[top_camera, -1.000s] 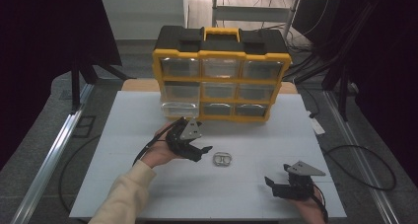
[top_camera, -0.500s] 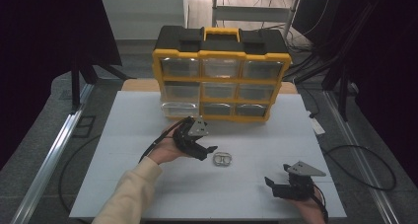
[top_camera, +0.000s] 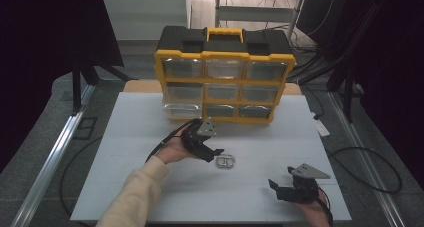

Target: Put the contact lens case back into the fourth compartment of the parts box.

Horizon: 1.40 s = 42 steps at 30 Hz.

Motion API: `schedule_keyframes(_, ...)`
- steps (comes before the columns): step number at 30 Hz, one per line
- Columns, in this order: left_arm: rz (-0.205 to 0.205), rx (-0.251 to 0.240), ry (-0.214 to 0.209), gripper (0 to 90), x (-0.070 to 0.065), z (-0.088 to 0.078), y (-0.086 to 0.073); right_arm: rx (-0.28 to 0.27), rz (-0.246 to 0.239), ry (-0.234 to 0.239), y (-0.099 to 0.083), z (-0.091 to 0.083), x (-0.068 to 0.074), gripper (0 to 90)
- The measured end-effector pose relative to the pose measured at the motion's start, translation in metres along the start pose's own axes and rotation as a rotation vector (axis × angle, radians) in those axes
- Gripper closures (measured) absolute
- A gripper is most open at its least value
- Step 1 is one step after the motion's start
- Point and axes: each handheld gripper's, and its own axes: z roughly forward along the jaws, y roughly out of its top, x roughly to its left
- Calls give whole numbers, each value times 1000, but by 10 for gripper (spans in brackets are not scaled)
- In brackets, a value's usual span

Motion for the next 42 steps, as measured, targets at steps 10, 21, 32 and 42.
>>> schedule_keyframes(10, -11, 28, -37, 139, 1, 10, -2, 2, 2, -5, 0, 0, -1, 136)
schedule_keyframes(21, 19, 34, -91, 137, -12, 18, 4, 4, 0, -2, -1, 0, -1, 136)
schedule_keyframes(32, 19, 66, -129, 132, -16, 30, 1, 10, -3, -2, -1, 0, 0, 136)
schedule_keyframes(42, 3, 80, -162, 131, -11, 40, -1, 13, -2, -1, -1, 0, 0, 136)
